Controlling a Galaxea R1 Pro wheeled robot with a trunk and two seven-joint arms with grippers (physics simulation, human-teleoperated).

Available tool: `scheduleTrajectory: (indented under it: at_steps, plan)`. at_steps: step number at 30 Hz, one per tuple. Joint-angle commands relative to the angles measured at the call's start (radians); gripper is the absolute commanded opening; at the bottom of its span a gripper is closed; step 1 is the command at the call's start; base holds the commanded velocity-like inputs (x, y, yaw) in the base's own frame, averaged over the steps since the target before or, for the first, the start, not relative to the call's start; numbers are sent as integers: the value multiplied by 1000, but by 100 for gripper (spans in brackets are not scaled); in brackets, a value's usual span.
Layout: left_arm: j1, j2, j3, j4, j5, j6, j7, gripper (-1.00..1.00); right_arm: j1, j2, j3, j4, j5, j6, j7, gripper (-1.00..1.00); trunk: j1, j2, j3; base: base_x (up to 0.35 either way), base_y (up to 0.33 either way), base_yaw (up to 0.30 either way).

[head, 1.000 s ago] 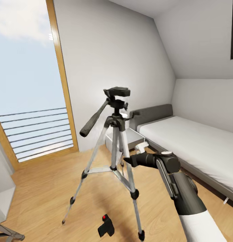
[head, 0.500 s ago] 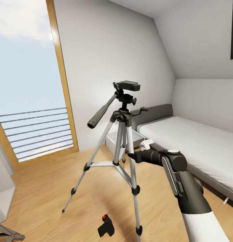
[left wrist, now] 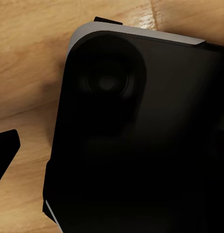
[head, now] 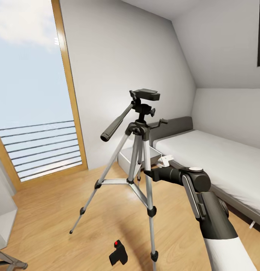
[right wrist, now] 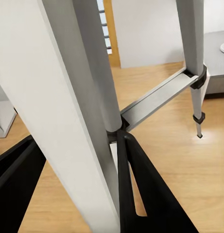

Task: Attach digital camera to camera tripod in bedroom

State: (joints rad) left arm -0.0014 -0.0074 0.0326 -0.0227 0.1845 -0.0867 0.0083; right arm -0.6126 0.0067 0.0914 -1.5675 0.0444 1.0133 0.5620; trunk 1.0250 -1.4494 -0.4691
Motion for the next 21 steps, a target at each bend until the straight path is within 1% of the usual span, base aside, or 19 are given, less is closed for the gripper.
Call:
scheduleTrajectory:
  at_steps: [1, 21]
  plan:
    - [0, 0, 3, 0, 4, -2, 1, 100, -1, 0, -1, -1, -5, 6, 5, -100, 0, -1, -1, 0, 0, 0]
    - [0, 1, 3, 0, 4, 1, 1, 100, 0, -2, 3, 0, 10, 16, 2, -100, 0, -1, -1, 0, -5, 0]
